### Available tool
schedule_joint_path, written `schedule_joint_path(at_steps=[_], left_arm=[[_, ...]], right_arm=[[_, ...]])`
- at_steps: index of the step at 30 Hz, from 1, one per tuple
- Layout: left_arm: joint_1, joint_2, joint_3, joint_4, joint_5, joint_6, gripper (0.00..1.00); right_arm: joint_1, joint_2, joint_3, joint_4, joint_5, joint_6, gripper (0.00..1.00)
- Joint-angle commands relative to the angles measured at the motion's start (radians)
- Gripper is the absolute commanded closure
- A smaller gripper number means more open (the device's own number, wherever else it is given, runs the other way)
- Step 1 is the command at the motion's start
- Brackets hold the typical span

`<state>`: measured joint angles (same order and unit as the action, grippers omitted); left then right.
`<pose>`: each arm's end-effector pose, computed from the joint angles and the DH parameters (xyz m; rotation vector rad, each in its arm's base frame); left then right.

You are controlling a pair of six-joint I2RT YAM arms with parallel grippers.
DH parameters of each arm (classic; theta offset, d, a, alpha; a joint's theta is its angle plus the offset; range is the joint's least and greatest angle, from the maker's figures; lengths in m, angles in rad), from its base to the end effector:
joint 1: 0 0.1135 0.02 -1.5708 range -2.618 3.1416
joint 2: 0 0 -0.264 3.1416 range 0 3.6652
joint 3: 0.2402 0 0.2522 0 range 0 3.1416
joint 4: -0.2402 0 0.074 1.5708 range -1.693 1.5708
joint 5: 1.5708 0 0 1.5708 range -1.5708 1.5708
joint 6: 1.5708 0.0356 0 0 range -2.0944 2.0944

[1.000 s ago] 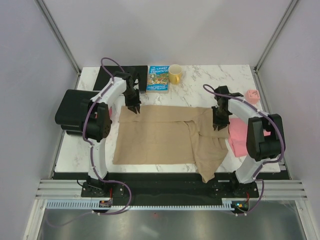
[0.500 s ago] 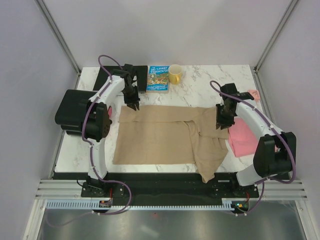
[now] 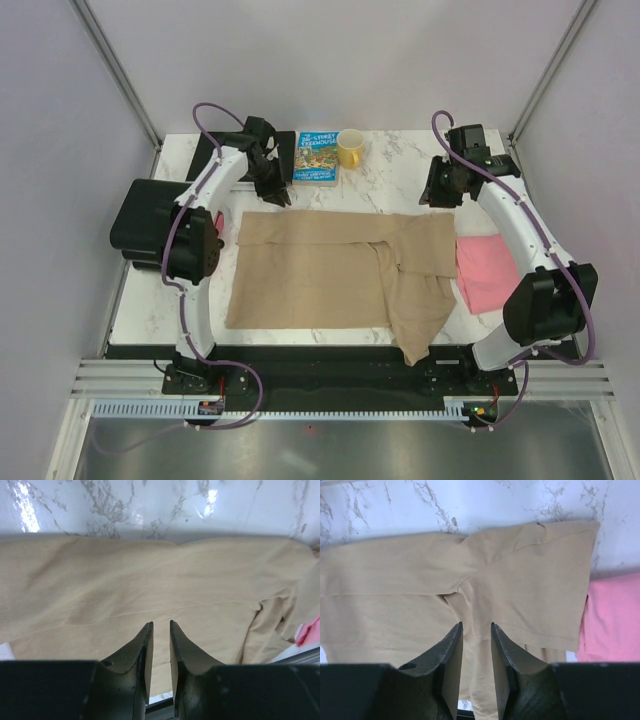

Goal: Fold and stack the t-shirts

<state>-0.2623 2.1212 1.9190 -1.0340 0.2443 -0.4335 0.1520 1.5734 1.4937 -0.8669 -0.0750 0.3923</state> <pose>0.4283 -0.1239 0.2456 -0.1860 2.8636 -0.4963 0.3294 0.0532 0.3290 0.2742 2.5276 0.3123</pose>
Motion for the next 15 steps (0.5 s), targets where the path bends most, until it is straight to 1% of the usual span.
schedule_joint_path(at_steps=[1, 3, 6, 8, 10, 12, 15], left_arm=[[-0.023, -0.092, 0.019, 0.122, 0.064, -0.094, 0.74], [-0.044, -0.115, -0.017, 0.161, 0.079, -0.113, 0.73], [-0.060, -0.127, -0.032, 0.176, 0.095, -0.125, 0.73], [-0.063, -0.130, -0.041, 0.176, 0.098, -0.126, 0.73], [-0.066, -0.154, -0.043, 0.178, 0.073, -0.126, 0.73], [-0.066, -0.173, -0.011, 0.178, 0.053, -0.113, 0.72], [-0.060, -0.178, 0.080, 0.163, 0.056, -0.102, 0.70]], right_arm=[[-0.005, -0.012, 0.025, 0.023, -0.051, 0.034, 0.64], [-0.005, -0.036, -0.012, 0.023, -0.045, 0.031, 0.63], [-0.003, -0.058, -0.049, 0.029, -0.060, 0.042, 0.63], [-0.005, -0.064, -0.055, 0.040, -0.068, 0.046, 0.63], [-0.006, -0.059, -0.032, 0.031, -0.023, 0.028, 0.62], [-0.026, -0.047, 0.014, 0.026, 0.023, -0.003, 0.62], [-0.072, -0.007, 0.075, 0.049, 0.017, -0.013, 0.62]])
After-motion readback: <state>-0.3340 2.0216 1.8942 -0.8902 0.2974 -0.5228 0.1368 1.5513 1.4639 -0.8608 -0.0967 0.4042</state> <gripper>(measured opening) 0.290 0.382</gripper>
